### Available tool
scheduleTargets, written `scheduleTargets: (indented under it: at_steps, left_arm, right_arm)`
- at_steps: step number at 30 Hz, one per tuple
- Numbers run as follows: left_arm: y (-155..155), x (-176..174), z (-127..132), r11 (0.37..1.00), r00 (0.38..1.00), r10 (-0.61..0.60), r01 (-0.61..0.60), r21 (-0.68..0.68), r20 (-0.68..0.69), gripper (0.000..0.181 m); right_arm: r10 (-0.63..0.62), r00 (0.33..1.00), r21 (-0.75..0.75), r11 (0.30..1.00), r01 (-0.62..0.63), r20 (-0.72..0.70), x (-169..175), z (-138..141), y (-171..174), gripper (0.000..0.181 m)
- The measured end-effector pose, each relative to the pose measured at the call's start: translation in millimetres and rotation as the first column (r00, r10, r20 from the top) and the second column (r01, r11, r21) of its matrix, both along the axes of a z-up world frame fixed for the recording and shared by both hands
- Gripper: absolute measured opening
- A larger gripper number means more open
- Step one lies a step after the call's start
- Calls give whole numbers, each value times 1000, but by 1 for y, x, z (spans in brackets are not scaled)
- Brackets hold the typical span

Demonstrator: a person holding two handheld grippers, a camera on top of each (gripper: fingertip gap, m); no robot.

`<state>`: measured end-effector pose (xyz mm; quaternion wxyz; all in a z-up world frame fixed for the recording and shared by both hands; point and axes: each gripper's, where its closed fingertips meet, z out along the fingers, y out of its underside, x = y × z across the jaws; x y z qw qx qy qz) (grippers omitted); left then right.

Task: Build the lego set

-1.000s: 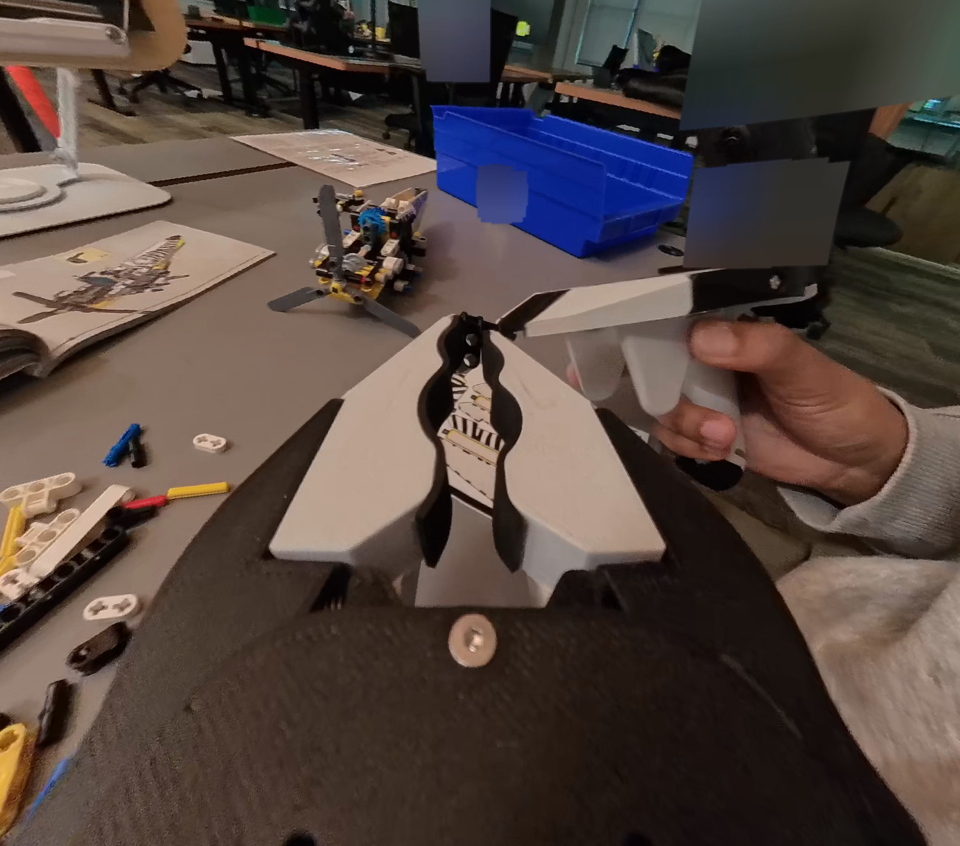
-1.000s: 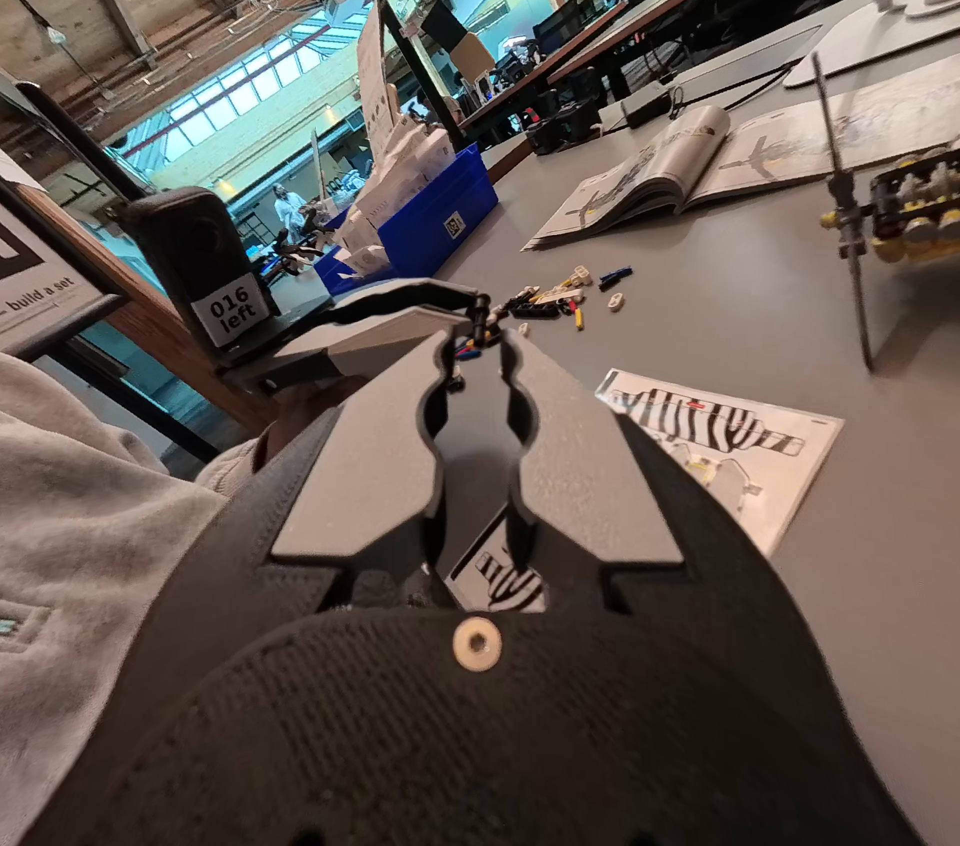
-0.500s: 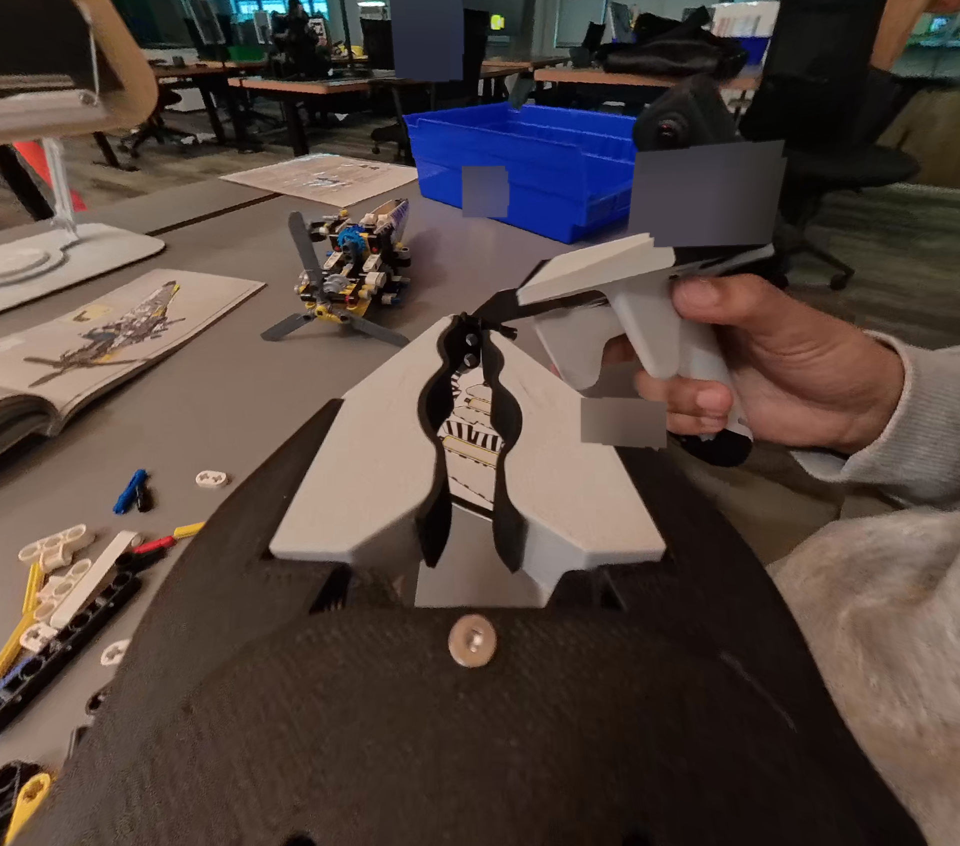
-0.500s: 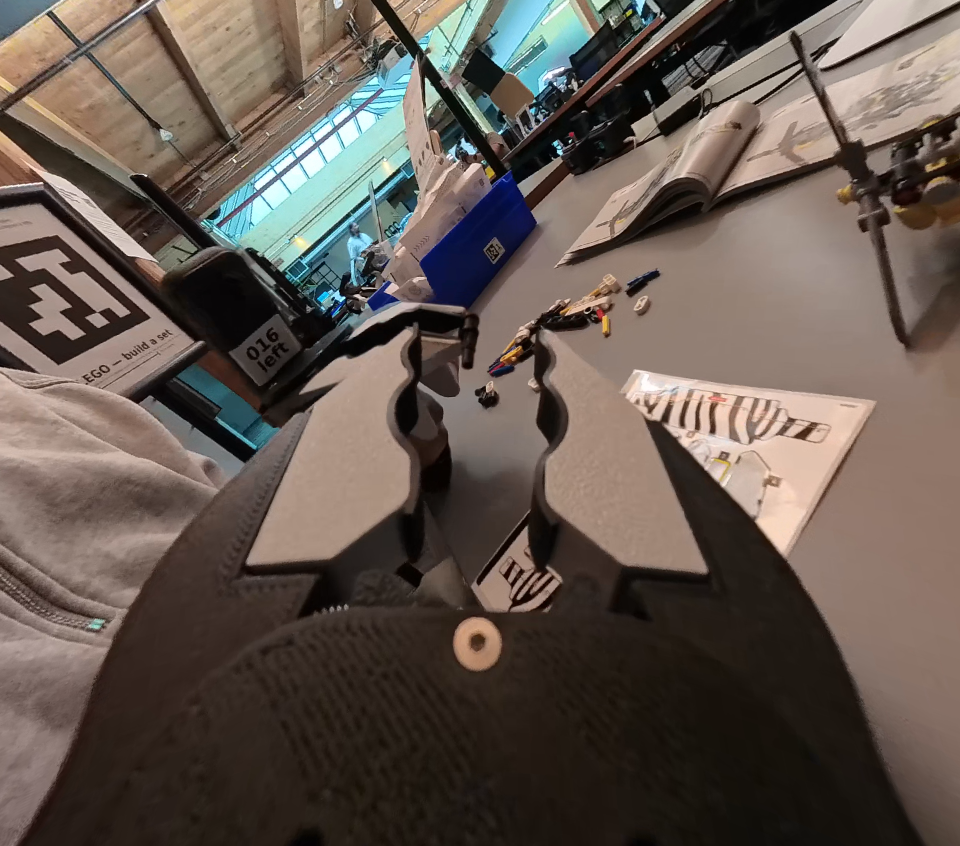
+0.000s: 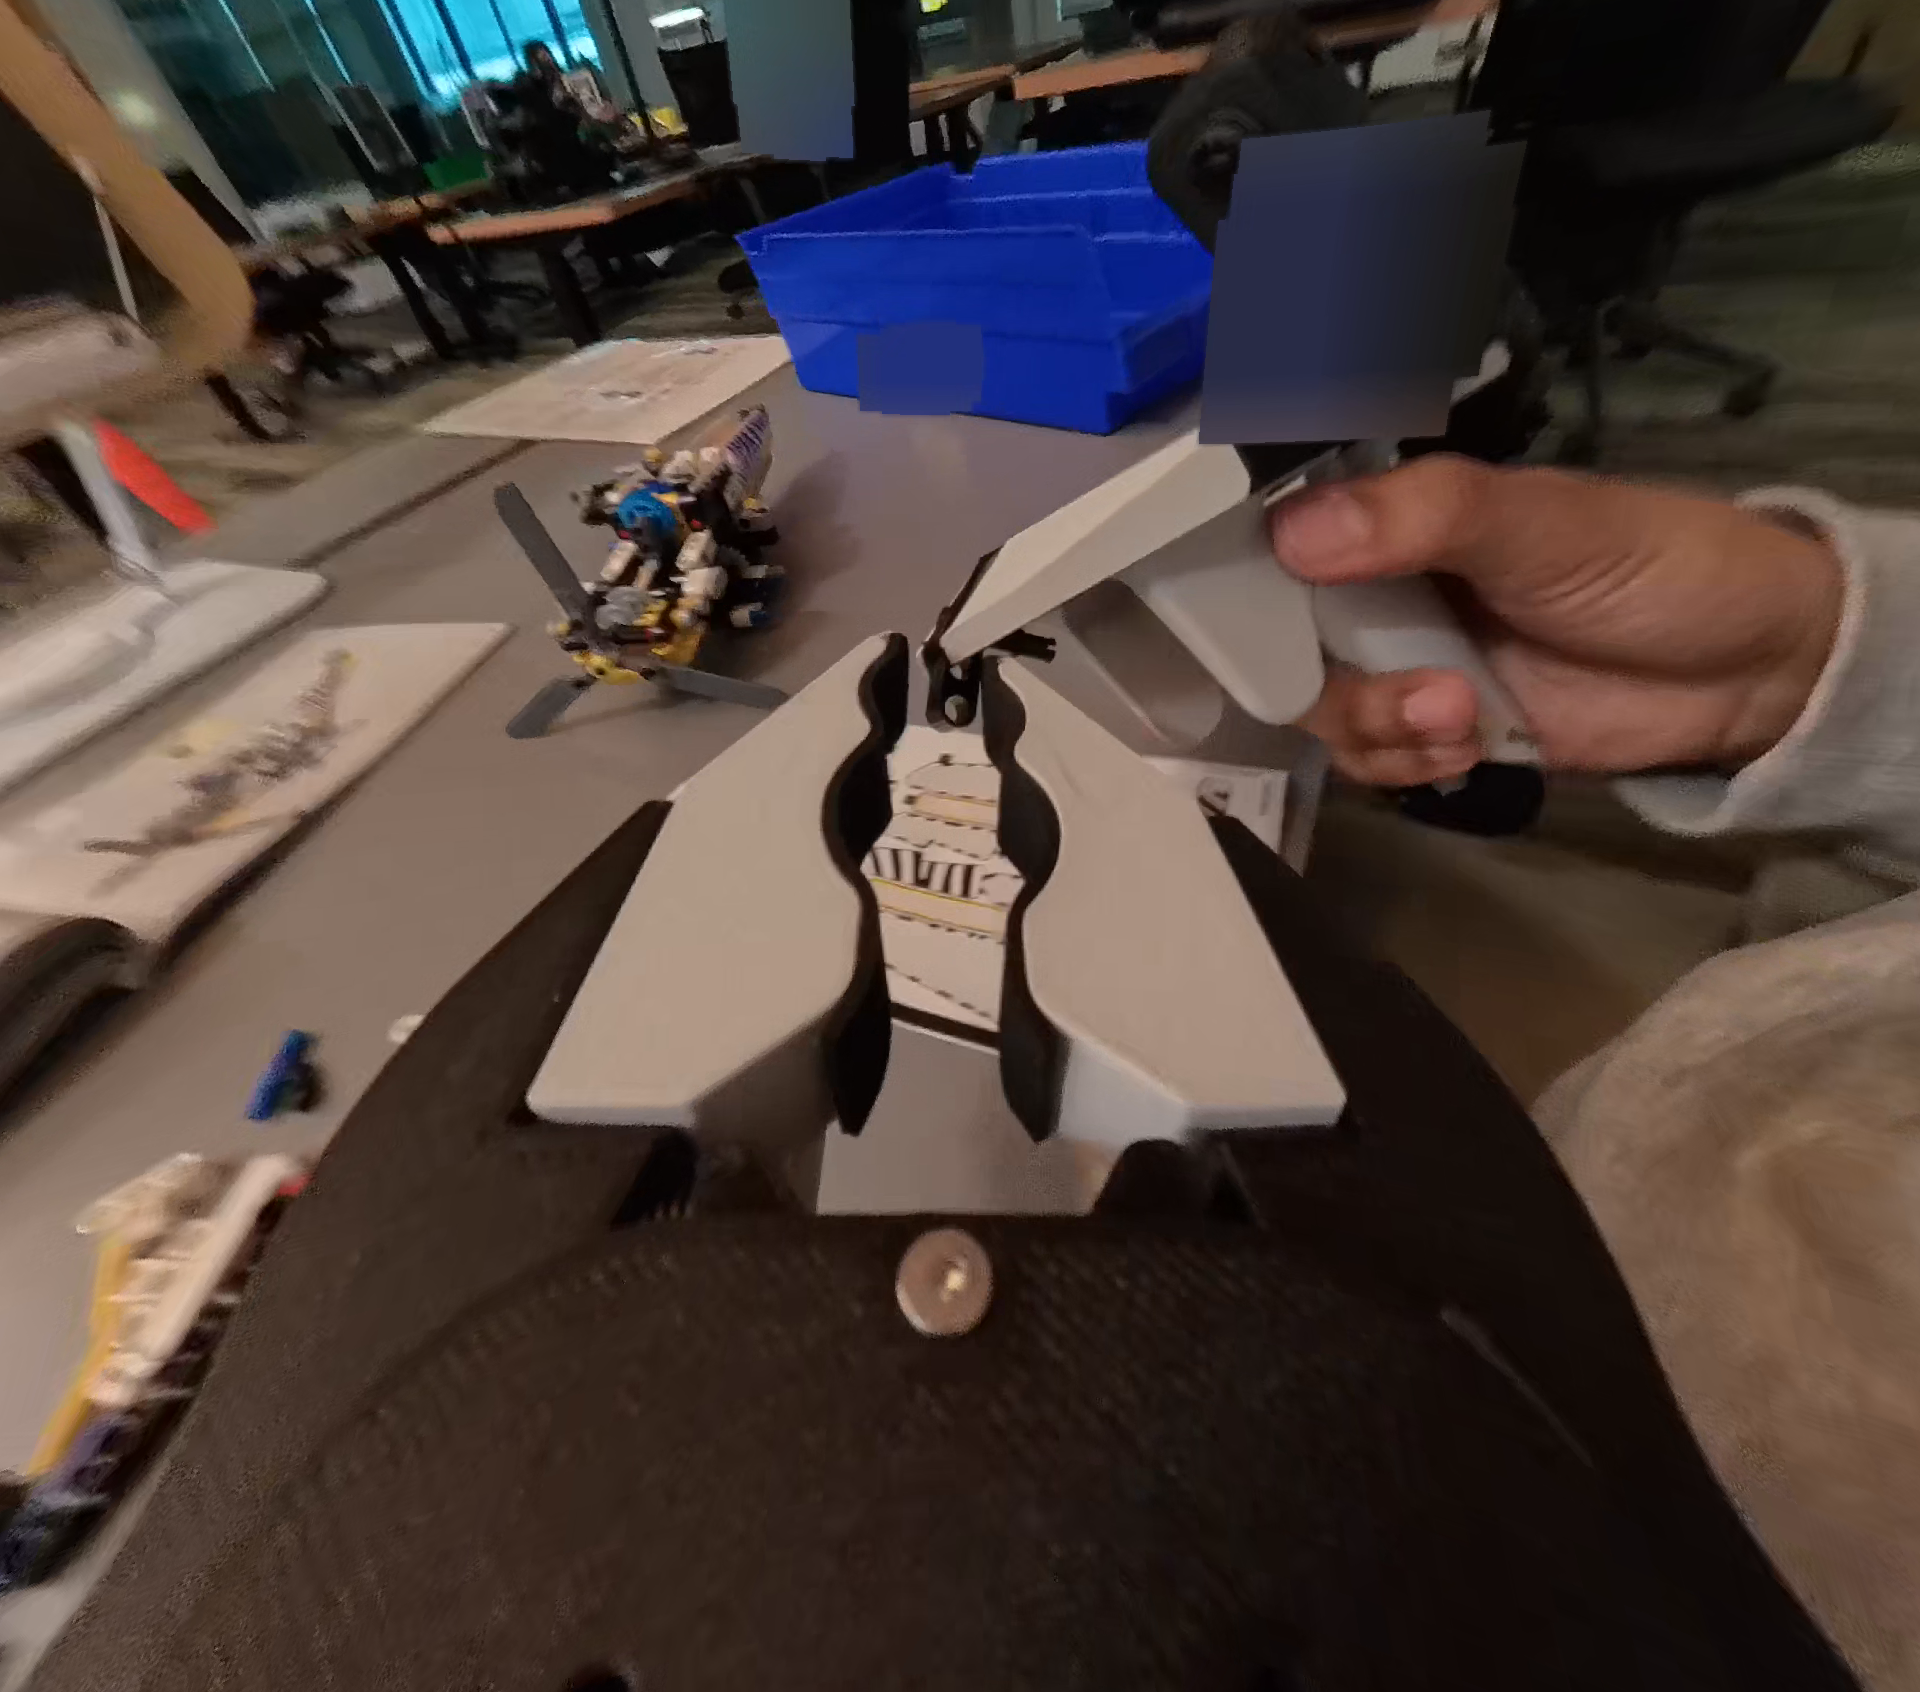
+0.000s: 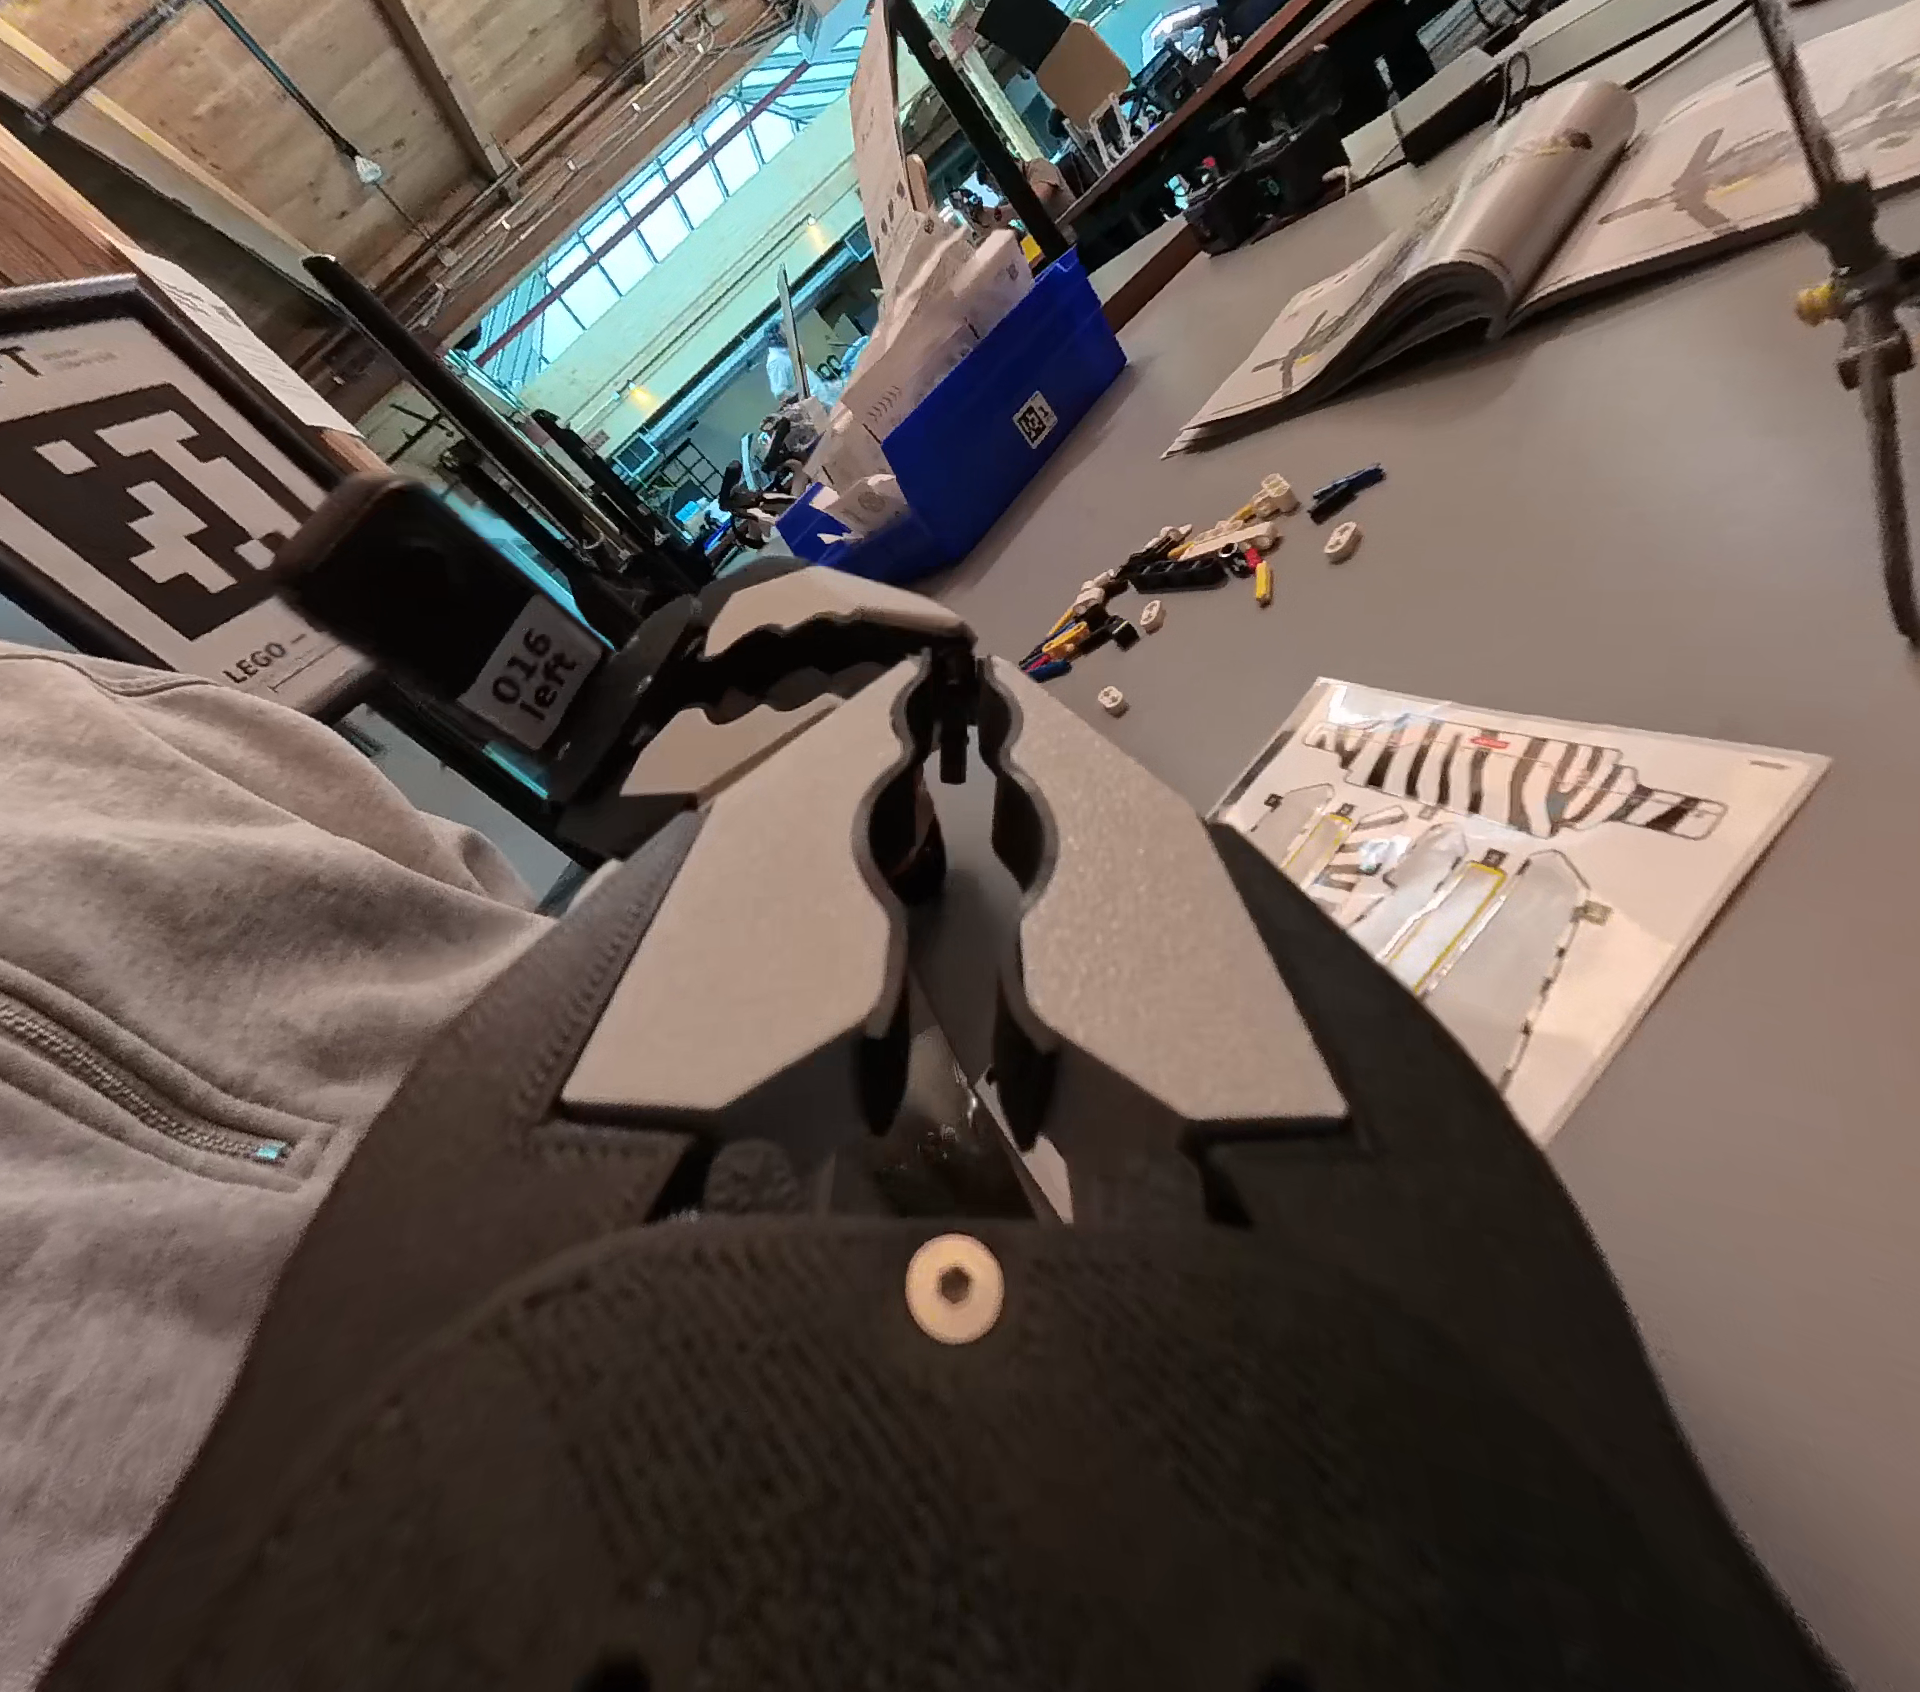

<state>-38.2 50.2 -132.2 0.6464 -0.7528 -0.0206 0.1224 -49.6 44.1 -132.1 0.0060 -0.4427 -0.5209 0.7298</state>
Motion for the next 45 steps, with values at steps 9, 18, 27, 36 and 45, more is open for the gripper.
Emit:
scheduleTargets:
  at_steps: [9,18,27,36,45]
  left_arm:
    - [-1,7,2,973,846,-222,158,170,484,31]
    - [-1,4,6,966,840,-228,133,221,493,16]
    - [-2,11,10,942,797,-315,197,270,515,7]
    - [17,-14,25,958,868,-233,128,255,438,18]
    - [52,-117,25,981,922,77,-139,137,381,52]
  right_arm:
    - [-28,999,-36,999,26,-46,2,11,12,4]
    - [26,999,-76,997,-30,-46,3,12,3,4]
    - [109,992,62,993,-105,-69,11,15,0,5]
    - [274,958,377,898,-226,-78,-4,41,25,6]
    - [361,928,845,520,-123,-87,-131,53,118,5]
